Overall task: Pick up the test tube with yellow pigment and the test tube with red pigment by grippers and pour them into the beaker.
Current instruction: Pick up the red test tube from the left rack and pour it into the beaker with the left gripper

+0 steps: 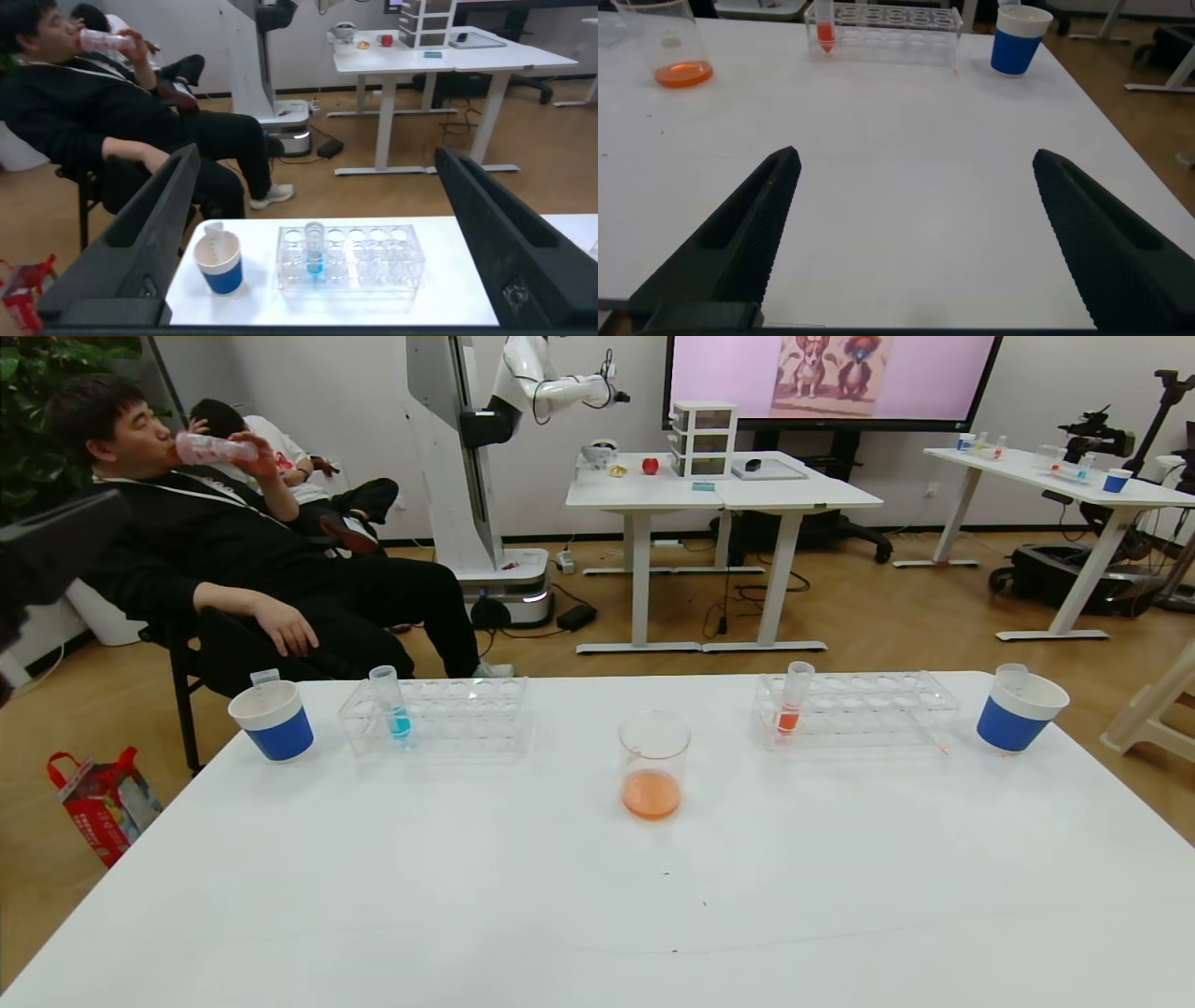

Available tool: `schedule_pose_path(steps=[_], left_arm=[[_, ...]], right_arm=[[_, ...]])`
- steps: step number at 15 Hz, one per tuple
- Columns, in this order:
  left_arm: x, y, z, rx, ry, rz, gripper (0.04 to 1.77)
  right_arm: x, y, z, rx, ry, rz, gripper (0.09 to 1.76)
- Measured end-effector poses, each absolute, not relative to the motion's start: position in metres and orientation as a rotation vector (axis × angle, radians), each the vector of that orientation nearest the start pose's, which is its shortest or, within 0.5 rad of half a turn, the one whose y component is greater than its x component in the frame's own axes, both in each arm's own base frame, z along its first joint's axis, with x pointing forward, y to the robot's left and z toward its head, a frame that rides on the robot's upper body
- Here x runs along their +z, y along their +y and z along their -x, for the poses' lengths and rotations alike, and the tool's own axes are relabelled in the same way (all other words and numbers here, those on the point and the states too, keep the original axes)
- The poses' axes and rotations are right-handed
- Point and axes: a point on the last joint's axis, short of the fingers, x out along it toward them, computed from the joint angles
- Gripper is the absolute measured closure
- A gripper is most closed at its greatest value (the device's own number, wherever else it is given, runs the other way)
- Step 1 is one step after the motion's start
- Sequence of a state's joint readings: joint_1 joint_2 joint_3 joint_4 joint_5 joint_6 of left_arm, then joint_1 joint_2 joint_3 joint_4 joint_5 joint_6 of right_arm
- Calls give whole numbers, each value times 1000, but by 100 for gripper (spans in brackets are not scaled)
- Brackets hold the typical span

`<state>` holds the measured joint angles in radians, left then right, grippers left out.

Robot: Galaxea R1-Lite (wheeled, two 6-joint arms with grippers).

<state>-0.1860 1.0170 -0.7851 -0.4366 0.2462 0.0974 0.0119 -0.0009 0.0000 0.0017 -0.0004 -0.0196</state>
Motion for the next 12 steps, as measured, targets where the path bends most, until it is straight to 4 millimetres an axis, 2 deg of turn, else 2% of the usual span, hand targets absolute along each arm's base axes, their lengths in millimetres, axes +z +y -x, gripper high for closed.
schedule_pose_path(steps=[5, 8, 11, 12], left_arm=[[286, 1, -39, 155, -102, -129, 6], [274, 6, 9, 223, -119, -140, 6], [253, 7, 39, 247, -168, -136, 6], [240, 7, 48, 251, -189, -132, 6]], right_arm=[[75, 0, 23, 11, 0, 20, 11], [75, 0, 23, 11, 1, 20, 11], [75, 0, 23, 11, 1, 19, 11], [75, 0, 23, 11, 1, 20, 11]])
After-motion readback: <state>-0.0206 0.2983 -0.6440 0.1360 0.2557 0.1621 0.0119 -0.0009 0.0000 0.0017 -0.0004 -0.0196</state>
